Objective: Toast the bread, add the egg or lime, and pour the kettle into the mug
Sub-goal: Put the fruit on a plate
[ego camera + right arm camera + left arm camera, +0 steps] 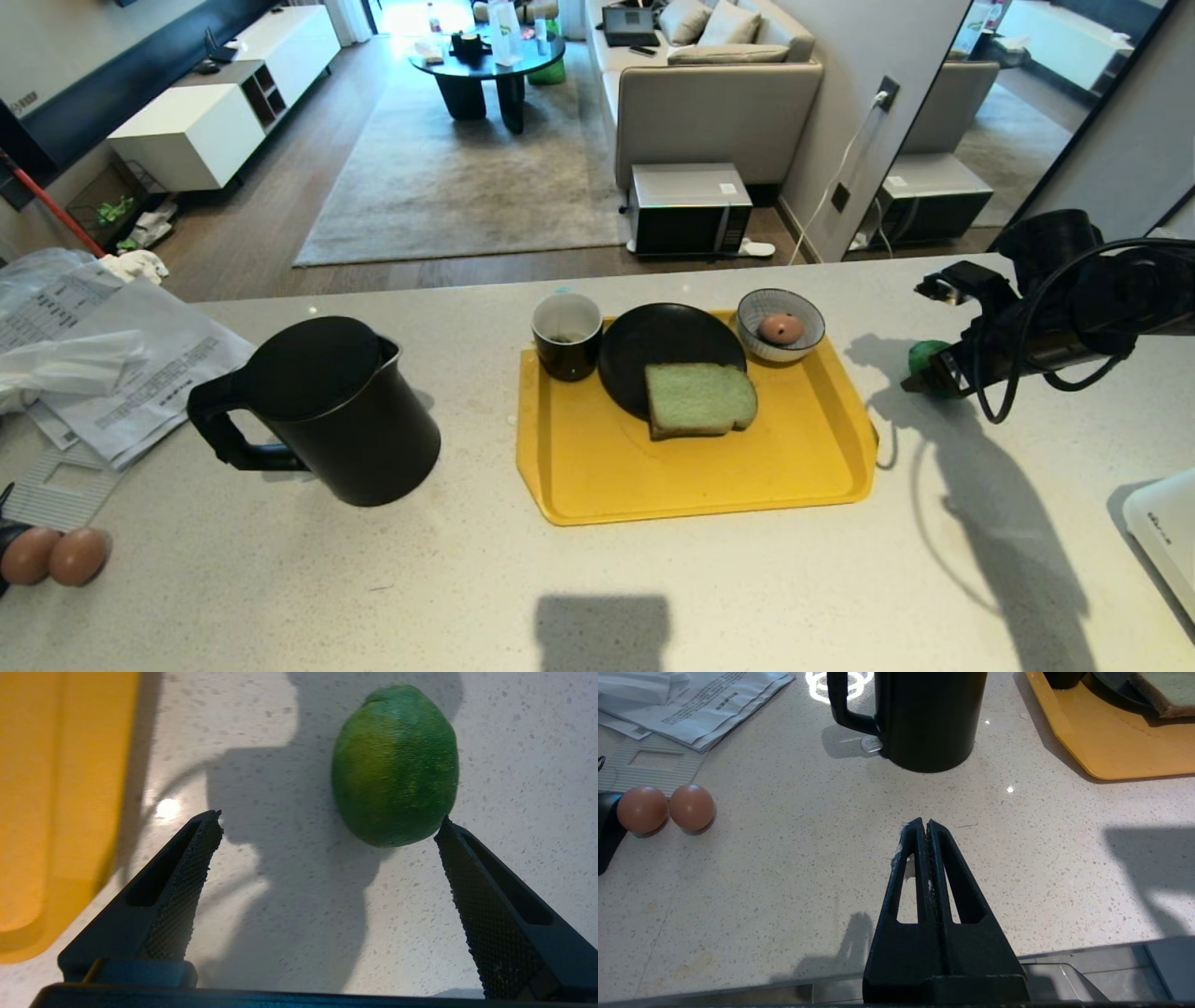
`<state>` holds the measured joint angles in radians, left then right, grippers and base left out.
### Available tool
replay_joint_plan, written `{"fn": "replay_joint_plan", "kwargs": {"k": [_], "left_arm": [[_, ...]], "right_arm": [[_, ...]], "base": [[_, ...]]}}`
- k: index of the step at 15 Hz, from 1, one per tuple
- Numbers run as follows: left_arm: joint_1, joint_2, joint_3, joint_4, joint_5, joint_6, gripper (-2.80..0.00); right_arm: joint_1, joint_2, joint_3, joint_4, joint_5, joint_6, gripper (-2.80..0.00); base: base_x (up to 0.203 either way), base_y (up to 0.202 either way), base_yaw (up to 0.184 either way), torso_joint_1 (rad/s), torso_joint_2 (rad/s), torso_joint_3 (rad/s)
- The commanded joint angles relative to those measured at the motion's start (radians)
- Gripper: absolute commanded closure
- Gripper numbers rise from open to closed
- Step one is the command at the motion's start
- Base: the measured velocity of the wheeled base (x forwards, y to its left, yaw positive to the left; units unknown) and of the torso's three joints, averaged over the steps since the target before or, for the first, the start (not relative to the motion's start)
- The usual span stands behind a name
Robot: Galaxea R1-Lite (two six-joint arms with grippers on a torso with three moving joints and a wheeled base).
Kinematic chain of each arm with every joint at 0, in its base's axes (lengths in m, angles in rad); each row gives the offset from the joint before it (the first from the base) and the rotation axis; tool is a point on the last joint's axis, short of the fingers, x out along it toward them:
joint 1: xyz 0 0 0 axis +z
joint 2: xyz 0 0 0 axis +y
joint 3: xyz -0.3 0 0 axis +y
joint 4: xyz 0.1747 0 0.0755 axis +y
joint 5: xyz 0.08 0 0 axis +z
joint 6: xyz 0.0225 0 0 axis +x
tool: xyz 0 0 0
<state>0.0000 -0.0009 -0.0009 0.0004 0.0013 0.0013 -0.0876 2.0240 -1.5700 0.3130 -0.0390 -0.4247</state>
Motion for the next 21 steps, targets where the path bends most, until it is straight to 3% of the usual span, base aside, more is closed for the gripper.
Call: {"fn": "replay_joint_plan", "kwargs": {"k": [1,14,15,21], "left_arm": [[0.000,0.001,0.000,0.000,0.000,0.000,0.00],[0.000,0.001,-0.001,0.000,0.000,0.000,0.00],[0.000,0.001,0.000,0.000,0.000,0.000,0.00],[0.000,0.001,-0.001,0.000,0.000,0.000,0.00]], "right_arm": [[-0.022,0.056,-0.037,0.003,0.000,-0.003,-2.80],[-0.069,0.230,-0.233,0.005,0.019,-0.002,-2.80],[-0.074,0.235,-0.238,0.005,0.019,-0.002,0.00],[-0.081,0.217,-0.235,0.005,0.022,-0.002,0.00]], "base": [[0.000,0.000,0.000,0.000,0.00,0.000],[0.000,0.000,0.000,0.000,0.00,0.000],[0.000,0.000,0.000,0.000,0.00,0.000],[0.000,0.000,0.000,0.000,0.00,0.000]]}}
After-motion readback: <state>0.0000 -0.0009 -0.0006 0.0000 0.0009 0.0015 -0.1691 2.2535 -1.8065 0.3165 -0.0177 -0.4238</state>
